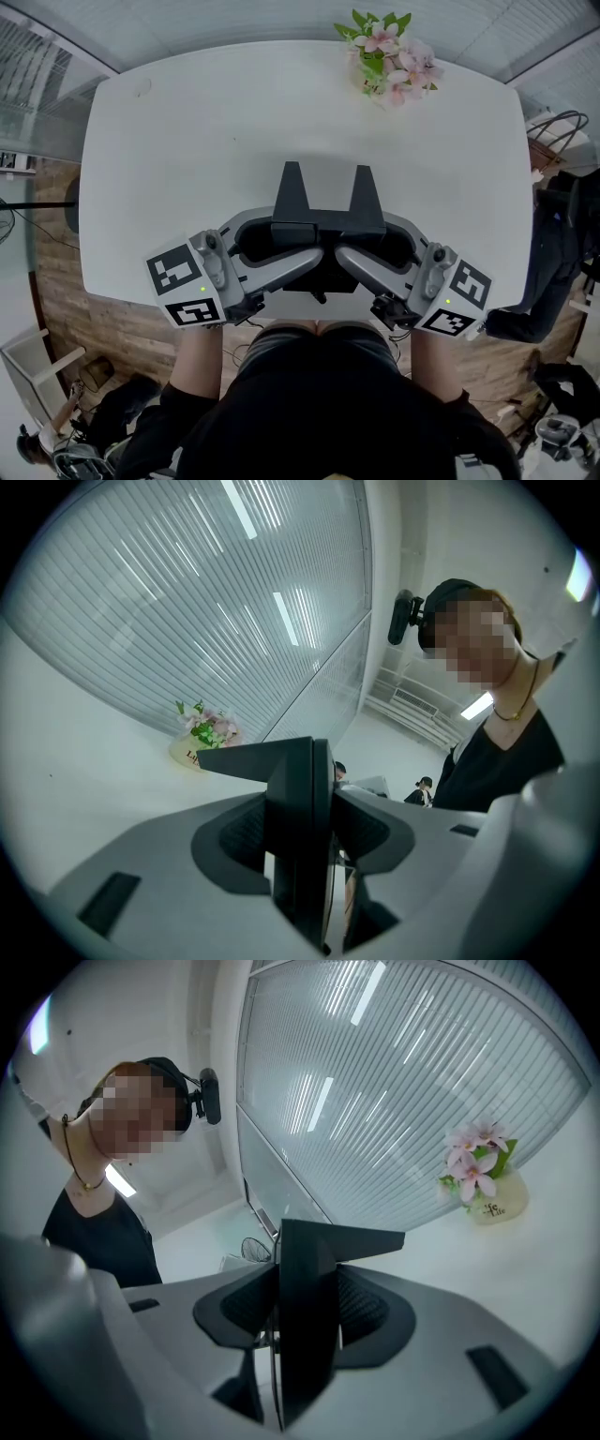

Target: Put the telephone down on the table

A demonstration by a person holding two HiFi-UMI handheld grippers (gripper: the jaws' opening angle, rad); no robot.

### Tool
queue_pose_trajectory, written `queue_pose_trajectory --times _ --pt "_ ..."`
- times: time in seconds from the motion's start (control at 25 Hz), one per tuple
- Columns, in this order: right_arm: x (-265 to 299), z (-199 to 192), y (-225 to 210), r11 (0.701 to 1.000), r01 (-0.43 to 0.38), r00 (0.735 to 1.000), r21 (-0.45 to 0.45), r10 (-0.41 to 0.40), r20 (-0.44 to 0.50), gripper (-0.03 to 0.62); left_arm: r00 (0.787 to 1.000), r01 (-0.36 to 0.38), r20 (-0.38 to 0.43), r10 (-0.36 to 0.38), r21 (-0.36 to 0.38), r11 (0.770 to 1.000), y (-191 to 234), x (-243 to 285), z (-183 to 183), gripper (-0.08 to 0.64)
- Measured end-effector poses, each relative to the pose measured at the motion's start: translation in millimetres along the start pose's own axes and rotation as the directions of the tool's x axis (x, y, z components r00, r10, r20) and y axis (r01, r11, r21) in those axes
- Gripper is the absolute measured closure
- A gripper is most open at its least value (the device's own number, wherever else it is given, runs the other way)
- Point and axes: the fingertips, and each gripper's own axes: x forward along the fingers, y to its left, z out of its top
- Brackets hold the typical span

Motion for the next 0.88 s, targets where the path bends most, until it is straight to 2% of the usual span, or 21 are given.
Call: queue_pose_trajectory --times 0.88 --pt "1.9 -8.8 -18.2 0.999 0.007 1.0 0.049 -0.006 -0.021 0.397 1.0 -0.021 -0.012 0.021 -0.044 0.999 16.5 5.4 -8.8 0.351"
